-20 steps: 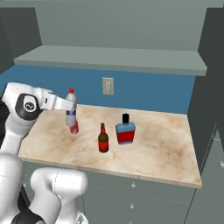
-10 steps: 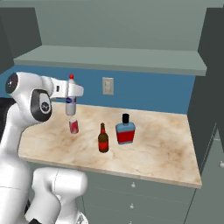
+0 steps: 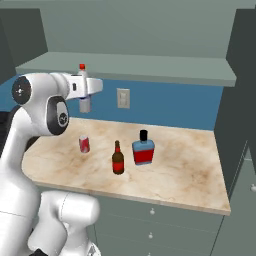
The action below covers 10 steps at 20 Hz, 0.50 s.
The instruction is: Sort all alcoholic drinks to one cabinet, and non-alcoholic drinks to the other.
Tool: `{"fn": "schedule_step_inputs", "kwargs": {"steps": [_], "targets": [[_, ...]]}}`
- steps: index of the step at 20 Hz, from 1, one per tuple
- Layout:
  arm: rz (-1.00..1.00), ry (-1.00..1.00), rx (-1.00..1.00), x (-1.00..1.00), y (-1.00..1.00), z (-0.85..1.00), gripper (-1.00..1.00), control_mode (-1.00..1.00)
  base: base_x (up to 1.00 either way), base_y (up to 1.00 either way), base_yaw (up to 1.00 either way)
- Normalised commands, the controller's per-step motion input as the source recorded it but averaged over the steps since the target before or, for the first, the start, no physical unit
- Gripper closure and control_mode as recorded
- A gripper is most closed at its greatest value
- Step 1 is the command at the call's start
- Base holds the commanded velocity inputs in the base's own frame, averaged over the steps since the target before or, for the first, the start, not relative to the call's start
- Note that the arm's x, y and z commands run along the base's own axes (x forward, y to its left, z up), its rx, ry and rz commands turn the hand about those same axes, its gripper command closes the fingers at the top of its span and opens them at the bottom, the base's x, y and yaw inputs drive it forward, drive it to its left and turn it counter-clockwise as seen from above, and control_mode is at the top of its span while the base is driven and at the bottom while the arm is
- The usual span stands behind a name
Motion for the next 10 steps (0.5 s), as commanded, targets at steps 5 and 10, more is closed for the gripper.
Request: {"fn": "schedule_step_inputs", "kwargs": {"steps": [5, 10], "targets": [[0.00, -0.22, 0.00, 0.04, -0.15, 0.54, 1.00, -1.00, 0.00, 0.00, 0.00], [0.00, -0.11, 0.00, 0.17, -0.21, 0.54, 1.00, -1.00, 0.00, 0.00, 0.00]]}}
